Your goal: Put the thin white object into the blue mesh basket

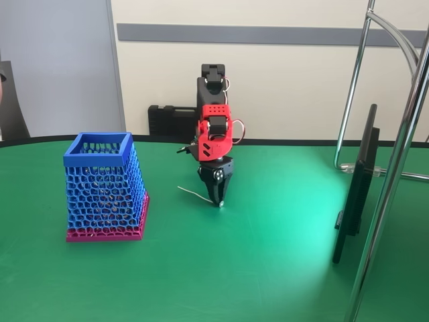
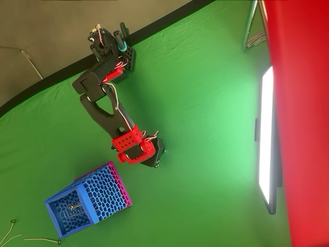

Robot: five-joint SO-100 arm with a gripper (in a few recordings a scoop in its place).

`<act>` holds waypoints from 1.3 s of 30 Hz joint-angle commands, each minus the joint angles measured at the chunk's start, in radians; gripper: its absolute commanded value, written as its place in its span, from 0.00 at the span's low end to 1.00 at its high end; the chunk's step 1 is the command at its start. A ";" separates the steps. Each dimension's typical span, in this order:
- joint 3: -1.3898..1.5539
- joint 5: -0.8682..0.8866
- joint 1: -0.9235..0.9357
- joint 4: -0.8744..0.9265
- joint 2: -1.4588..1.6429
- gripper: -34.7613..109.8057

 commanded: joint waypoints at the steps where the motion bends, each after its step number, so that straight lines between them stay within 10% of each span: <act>1: -0.029 -0.009 -0.006 -0.003 0.089 0.27; 25: -0.629 -0.439 0.017 -0.035 0.413 0.27; 39: -0.517 -0.232 0.433 -0.264 0.477 0.29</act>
